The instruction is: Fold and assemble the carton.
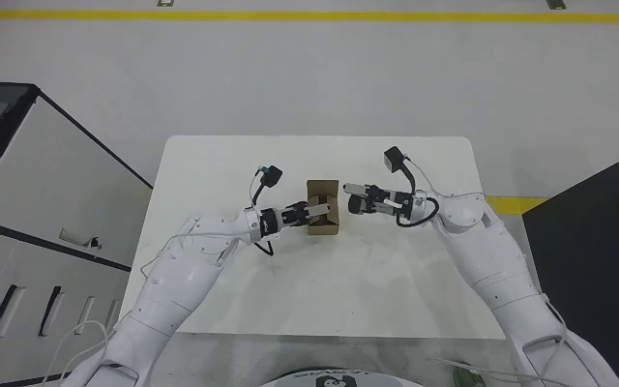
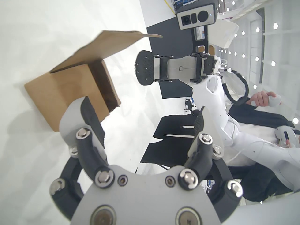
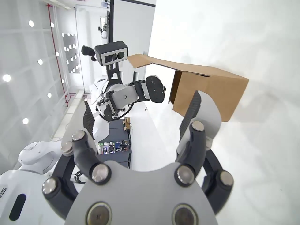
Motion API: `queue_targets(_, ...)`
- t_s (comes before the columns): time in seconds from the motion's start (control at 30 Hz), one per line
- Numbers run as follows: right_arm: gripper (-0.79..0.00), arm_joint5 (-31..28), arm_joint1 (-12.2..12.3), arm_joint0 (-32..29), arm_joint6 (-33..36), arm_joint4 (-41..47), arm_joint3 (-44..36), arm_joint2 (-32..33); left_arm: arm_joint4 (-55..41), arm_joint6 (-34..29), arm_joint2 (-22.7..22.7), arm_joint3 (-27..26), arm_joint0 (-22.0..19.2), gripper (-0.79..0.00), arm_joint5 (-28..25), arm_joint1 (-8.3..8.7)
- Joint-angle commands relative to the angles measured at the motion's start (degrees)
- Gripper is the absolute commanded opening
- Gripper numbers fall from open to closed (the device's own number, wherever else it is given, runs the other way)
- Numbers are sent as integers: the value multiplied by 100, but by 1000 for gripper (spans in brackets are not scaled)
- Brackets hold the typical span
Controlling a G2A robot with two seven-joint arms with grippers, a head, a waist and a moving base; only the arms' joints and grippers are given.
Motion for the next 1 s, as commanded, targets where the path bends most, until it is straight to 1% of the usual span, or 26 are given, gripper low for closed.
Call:
queue_targets(0.0, 0, 3, -1, 2, -9, -7, 3, -5, 6, 9, 4, 6, -5, 0, 11, -2)
queue_targets(0.1, 0, 3, -1, 2, -9, -7, 3, -5, 6, 9, 4, 6, -5, 0, 11, -2)
queue_targets(0.17, 0, -10, -9, -43, -250, 130, -52, 50, 19, 46, 28, -33, 57, 0, -13, -1)
queue_targets(0.3, 0, -91, -6, -42, -432, 242, -80, 148, -128, -26, 15, -69, 151, 0, -148, 11)
queue_targets(0.4, 0, -89, -17, 25, -556, 274, -65, 158, -351, -42, -23, -154, 230, 0, -322, 17)
queue_targets(0.5, 0, -73, -54, 170, -665, 286, -9, 74, -326, -45, -56, -211, 255, 0, -344, 31)
queue_targets(0.63, 0, -103, -133, 452, -749, 210, 266, -162, -255, -112, -30, -231, 284, 0, -267, 44)
queue_targets(0.8, 0, -225, -246, 848, -927, 60, 738, -438, -232, -420, 6, -246, 346, 0, -239, 75)
queue_targets(0.97, 0, -459, -390, 1176, -906, 229, 1205, -716, -279, -363, 88, -146, 372, 0, -163, 66)
